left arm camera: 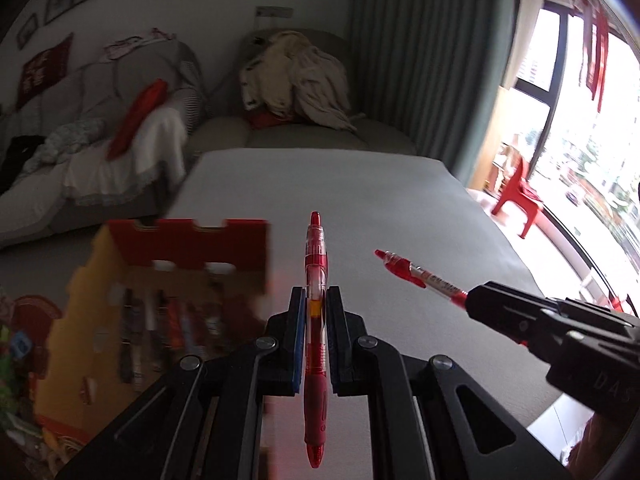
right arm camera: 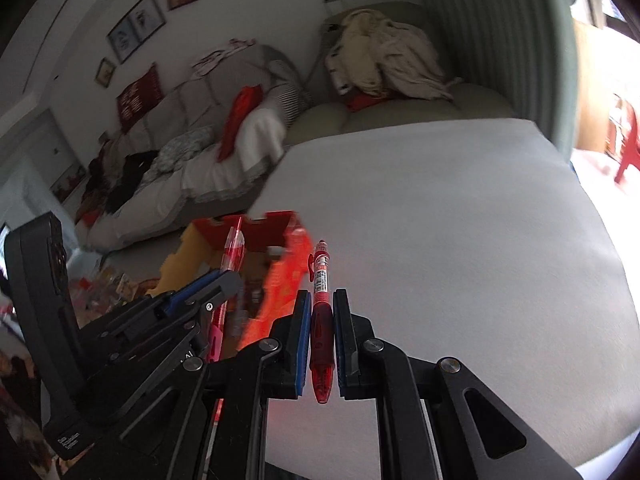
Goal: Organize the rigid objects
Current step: 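Carry both red pens over the cardboard box, then lower both red pens into the box and open both grippers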
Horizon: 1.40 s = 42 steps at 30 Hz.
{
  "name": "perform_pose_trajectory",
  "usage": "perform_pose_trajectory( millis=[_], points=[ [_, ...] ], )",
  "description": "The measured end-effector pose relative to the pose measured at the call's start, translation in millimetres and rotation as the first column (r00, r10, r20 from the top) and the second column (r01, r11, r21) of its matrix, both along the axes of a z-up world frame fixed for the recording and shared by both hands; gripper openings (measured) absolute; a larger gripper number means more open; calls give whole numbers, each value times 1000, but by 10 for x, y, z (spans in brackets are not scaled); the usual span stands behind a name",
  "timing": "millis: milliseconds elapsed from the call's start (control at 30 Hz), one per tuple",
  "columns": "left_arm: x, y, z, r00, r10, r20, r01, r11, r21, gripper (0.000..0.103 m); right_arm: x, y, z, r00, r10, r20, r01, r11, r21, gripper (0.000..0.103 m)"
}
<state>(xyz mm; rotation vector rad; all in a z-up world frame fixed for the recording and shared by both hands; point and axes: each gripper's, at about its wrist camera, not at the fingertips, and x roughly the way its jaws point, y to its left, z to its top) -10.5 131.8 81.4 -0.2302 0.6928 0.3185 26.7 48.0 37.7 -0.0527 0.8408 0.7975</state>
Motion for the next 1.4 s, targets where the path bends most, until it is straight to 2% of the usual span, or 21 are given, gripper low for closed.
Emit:
perform_pose_trajectory(
  millis=[100, 200, 333, 433, 633, 767, 1267, 1367, 1400],
  points=[
    [-223, 433, -6, 996, 89, -10, -89, 996, 10, 10, -87, 435, -60, 997, 75, -5, -75, 997, -13, 12],
    [-419, 789, -134, 987, 158, -37, -159, 987, -2, 10, -145, 880, -223, 990, 139, -27, -140, 989, -41, 12],
    [-459, 1063, -404, 974, 206, -98, -208, 978, -13, 10, -149, 1341, -552, 980, 183, -83, -191, 976, -102, 12],
    [-427, 1185, -617, 966, 220, -134, -225, 974, -27, 10, -116, 1519, -692, 976, 189, -105, -202, 970, -135, 12],
    [-376, 1179, -861, 957, 229, -175, -239, 970, -37, 10, -56, 1657, -795, 976, 187, -110, -205, 962, -180, 12],
    [-345, 1177, -918, 955, 230, -185, -241, 970, -39, 10, -28, 1693, -823, 977, 186, -107, -204, 959, -196, 12],
    [-336, 1178, -899, 955, 227, -189, -239, 970, -43, 10, -4, 1752, -810, 977, 189, -96, -205, 957, -203, 12],
    [-317, 1195, -922, 948, 235, -215, -249, 968, -38, 11, 4, 1812, -830, 971, 216, -102, -233, 949, -211, 12],
    [-303, 1212, -946, 944, 236, -229, -251, 967, -42, 15, 0, 1823, -823, 970, 222, -97, -238, 947, -215, 12]
  ],
)
